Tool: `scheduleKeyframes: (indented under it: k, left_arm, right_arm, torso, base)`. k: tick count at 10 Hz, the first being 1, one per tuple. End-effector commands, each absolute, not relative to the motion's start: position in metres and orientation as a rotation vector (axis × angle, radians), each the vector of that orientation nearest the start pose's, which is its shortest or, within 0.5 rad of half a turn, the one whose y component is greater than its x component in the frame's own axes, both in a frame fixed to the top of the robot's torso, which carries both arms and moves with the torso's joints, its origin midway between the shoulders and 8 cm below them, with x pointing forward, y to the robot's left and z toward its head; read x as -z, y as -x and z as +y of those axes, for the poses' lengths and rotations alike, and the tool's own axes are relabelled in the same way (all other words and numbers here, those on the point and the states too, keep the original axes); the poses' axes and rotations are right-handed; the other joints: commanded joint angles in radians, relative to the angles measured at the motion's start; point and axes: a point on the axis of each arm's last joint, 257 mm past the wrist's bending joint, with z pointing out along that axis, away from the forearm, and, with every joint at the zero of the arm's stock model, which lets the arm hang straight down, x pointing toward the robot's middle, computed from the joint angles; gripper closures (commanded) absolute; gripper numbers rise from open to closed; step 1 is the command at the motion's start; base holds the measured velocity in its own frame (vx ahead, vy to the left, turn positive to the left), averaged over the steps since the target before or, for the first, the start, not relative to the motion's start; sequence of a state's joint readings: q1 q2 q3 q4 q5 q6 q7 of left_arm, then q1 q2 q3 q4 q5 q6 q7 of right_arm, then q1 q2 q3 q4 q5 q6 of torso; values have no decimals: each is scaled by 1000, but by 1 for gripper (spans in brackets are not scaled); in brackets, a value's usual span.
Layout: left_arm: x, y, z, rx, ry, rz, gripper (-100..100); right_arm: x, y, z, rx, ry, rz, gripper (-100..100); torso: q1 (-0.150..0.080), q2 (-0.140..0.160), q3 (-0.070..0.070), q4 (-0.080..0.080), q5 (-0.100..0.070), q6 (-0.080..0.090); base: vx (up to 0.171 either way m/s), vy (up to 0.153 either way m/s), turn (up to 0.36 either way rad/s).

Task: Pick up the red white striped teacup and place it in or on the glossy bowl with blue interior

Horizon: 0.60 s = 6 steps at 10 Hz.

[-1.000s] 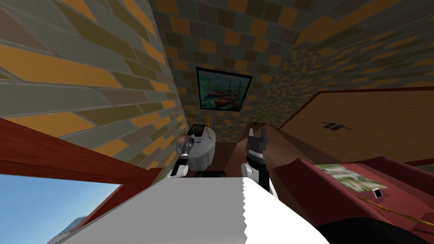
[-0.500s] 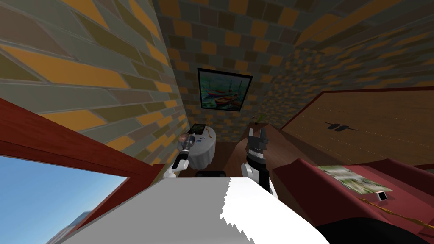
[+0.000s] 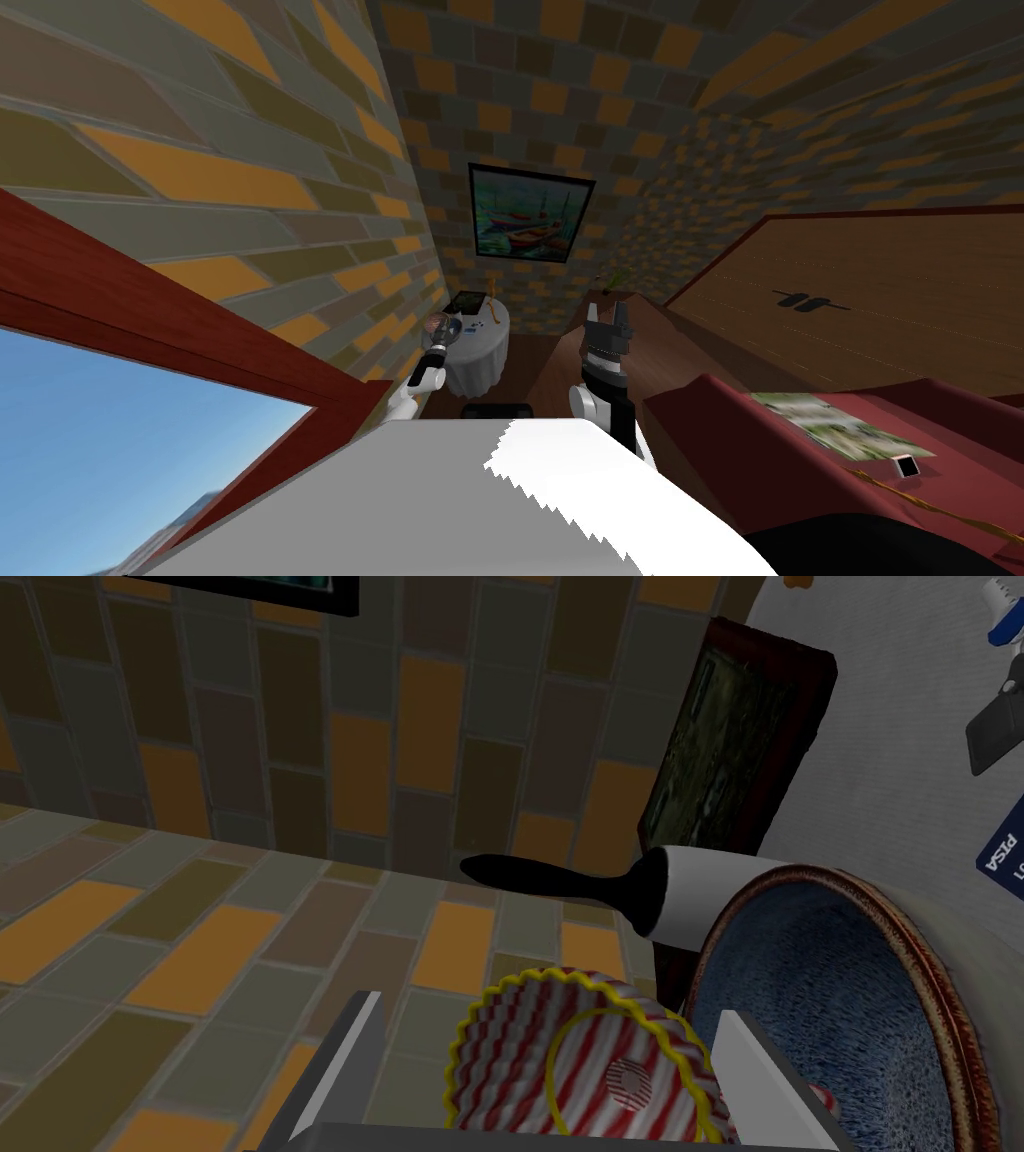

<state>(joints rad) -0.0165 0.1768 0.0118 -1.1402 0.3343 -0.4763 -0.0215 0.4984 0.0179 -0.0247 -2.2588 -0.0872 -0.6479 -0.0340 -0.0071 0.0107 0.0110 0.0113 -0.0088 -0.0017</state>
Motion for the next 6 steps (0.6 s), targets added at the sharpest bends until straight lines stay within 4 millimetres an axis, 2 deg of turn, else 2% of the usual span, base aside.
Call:
scheduleKeyframes:
  k: [1, 6]
  left_arm:
    - [303, -511, 332, 1208, 1295, 996, 0]
    - [303, -511, 332, 1208, 1295, 995, 0]
  right_arm:
    - [-42, -317, -298, -1384, -626, 439, 0]
    - [-42, -317, -298, -1384, -626, 439, 0]
  torso:
    - [0, 0, 0, 0, 0, 0]
    - [1, -2, -1, 0, 0, 0]
  base:
    - [0, 0, 0]
    - [0, 0, 0]
